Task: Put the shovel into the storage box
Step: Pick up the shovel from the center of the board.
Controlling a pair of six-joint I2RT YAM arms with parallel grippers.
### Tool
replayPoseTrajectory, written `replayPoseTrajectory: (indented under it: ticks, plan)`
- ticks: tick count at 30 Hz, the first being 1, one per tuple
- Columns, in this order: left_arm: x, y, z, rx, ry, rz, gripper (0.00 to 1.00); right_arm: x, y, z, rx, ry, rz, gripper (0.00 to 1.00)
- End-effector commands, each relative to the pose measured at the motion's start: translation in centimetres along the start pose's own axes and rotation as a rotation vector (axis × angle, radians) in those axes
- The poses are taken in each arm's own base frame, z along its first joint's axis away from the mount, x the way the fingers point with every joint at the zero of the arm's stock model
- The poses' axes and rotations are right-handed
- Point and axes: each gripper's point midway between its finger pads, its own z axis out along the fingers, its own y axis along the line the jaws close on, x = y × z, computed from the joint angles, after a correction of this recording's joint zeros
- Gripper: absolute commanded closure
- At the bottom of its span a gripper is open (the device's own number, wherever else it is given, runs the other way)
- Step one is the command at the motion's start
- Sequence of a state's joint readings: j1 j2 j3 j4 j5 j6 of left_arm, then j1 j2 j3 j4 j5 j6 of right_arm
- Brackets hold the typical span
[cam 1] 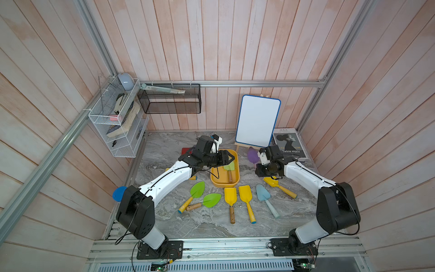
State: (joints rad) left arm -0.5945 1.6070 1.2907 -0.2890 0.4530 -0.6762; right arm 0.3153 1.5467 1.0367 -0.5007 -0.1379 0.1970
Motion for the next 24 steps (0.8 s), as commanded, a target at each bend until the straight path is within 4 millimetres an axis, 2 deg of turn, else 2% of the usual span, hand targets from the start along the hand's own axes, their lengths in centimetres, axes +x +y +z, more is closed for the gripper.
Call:
replayPoseTrajectory:
  ticks: [1, 6, 12, 24]
  plan:
    - [-0.2, -0.8, 0.8, 0.051, 0.005, 0.017, 0.42, 2.1, 1.7, -0.8, -0.065, 0.050, -0.044, 1.00]
    - [-0.4, -1.3, 2.3, 0.110, 0.018, 0.049, 0.42, 2.1, 4.4, -3.1, -0.128, -0.002, -0.078, 1.00]
    - [-0.8, -0.1, 4.7, 0.092, 0.037, 0.037, 0.43, 1.7, 7.2, -5.7, -0.192, -0.073, -0.105, 1.00]
    - [-2.3, 0.2, 5.8, 0.099, -0.046, 0.013, 0.46, 1.8, 8.0, -6.5, -0.214, -0.096, -0.106, 1.00]
